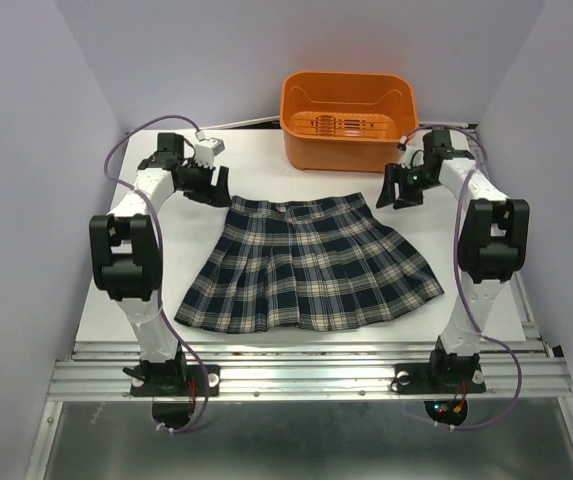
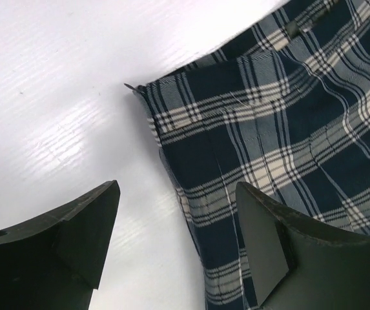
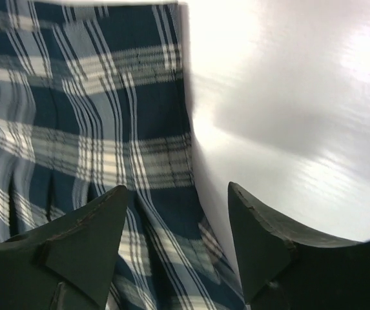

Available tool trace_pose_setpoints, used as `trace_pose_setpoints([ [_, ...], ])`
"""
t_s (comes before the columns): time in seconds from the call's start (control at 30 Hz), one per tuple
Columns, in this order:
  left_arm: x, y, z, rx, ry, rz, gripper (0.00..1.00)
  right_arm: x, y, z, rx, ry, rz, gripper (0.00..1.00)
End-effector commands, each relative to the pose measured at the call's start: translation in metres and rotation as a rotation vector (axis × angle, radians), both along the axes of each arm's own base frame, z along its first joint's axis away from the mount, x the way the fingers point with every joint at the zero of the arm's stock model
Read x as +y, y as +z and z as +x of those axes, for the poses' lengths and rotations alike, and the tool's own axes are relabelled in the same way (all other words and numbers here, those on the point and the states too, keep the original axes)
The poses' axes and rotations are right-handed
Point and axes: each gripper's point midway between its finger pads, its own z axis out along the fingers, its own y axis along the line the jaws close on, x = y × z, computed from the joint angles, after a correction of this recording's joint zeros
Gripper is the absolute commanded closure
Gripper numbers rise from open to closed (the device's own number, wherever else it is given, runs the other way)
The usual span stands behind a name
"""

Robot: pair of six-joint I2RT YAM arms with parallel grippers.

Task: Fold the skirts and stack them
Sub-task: Flatten the skirt out

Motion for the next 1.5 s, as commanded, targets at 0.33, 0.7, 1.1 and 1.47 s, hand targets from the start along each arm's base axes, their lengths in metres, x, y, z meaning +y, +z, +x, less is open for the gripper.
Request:
trace_pose_setpoints([
  [0.33, -0.019, -0.040, 0.023, 0.141, 0.028, -0.203, 0.17, 0.026, -0.058, 0.040, -0.035, -0.259, 0.261, 0.36],
  [0.7, -0.009, -0.057, 0.029, 0.182, 0.083, -0.230, 0.18, 0.026, -0.094, 0.047, -0.093, -0.393, 0.264, 0.43],
  [1.1, -0.013, -0.069, 0.032, 0.209, 0.101, -0.262, 0.21, 0.047, -0.112, 0.044, -0.064, -0.321, 0.253, 0.64],
  [1.47, -0.004, -0.028, 0.037, 0.069, 0.085, -0.200, 0.93, 0.038, -0.016, 0.038, -0.234, -0.284, 0.274, 0.99],
])
